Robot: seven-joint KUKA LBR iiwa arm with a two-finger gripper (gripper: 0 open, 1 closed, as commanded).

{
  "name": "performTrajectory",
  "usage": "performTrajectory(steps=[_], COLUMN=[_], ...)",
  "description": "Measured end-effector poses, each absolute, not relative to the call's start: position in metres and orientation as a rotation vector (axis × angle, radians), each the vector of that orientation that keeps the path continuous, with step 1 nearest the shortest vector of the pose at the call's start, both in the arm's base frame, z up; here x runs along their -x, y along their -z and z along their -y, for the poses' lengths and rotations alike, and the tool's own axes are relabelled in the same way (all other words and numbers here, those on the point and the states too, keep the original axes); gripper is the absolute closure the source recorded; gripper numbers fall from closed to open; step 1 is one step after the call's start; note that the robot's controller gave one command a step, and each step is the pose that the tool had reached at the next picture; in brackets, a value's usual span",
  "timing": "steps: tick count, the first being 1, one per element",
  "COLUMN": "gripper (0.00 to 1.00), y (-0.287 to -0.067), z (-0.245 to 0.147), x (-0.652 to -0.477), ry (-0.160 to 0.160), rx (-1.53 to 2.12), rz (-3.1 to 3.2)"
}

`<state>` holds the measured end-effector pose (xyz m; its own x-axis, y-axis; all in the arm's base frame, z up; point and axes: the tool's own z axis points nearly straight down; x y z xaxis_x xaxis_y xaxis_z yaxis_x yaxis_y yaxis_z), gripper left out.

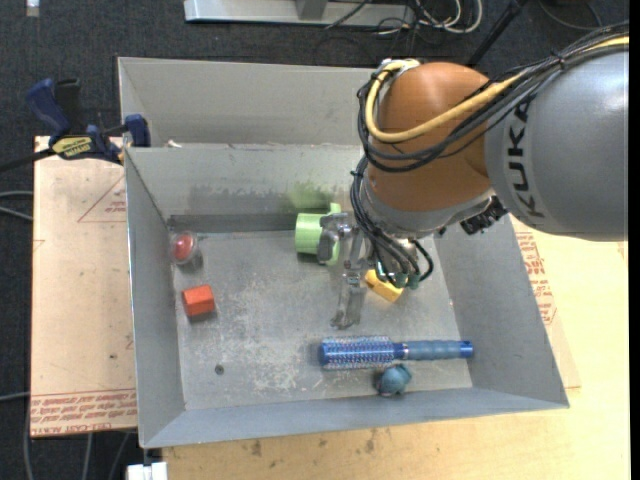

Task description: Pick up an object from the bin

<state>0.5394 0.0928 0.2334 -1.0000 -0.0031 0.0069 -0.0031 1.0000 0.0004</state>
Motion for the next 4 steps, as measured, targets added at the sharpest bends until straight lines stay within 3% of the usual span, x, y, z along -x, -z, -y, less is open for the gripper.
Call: performTrajectory(steps=[1, 2, 3, 4], gripper=[0.00, 0.00, 1.00, 1.00], y=[-0.142, -0.068, -0.069, -0.240], z=[-0.059, -0.057, -0.057, -0.057], x=[-0.515, -0.505, -0.506, -0.501], ry=[0.002, 0.005, 0.004, -0.001], rx=[-0.766, -1.051, -1.050, -1.537], rz=[3.041, 2.957, 2.960, 2.747])
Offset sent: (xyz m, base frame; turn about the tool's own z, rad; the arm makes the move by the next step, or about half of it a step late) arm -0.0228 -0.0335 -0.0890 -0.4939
